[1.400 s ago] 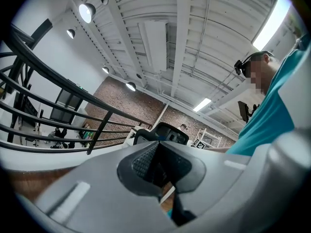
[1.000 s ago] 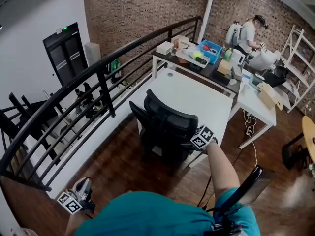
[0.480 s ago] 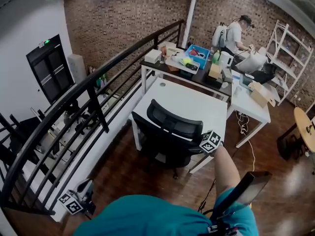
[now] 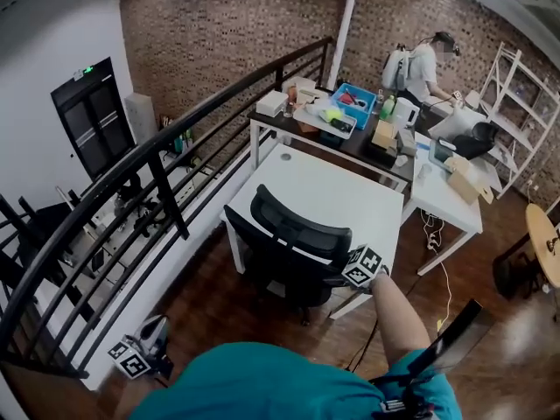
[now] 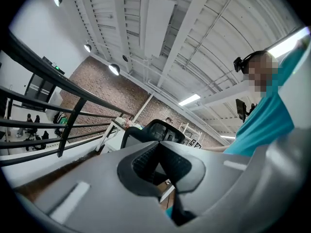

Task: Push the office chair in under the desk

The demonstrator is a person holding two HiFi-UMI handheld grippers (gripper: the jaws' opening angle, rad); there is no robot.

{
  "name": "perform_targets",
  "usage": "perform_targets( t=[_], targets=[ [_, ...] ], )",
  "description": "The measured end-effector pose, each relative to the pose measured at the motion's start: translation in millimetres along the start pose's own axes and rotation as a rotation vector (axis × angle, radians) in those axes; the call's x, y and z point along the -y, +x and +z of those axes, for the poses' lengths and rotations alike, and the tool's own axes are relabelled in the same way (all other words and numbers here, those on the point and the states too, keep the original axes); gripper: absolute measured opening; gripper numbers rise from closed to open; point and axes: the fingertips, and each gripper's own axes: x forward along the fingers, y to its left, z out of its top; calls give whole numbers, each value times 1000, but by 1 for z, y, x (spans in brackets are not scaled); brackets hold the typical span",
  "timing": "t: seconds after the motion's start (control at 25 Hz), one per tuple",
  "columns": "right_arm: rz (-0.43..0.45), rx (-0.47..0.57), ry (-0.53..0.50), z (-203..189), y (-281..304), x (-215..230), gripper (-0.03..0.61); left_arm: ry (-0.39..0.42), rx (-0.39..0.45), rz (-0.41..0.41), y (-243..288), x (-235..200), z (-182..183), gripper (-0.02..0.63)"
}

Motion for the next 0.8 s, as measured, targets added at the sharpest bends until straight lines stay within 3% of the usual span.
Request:
perform_targets(
  t=[0.2,0.36,0.48,0.56,0.68,0.8],
  targets=[
    [-163,57,-186,22,-4,-4,193,-8,3,13,33,16,-13,25],
    [-149,233,-204,39,-34,-4,279,18,-5,34,66,32,-28,25],
    [-135,370,-262,56,-80,-16,279,40,-13,65,75,46,-45,25],
    [-95,507,-325,80,-112,-34,277,45,-10,100,74,51,-57,25],
    [38,730,-386,114,-146,-69,215,38,-1,154,67,51,-81,25],
    [195,871,-358,136,-161,-107,163,37,5,189,56,56,-104,25]
  ],
)
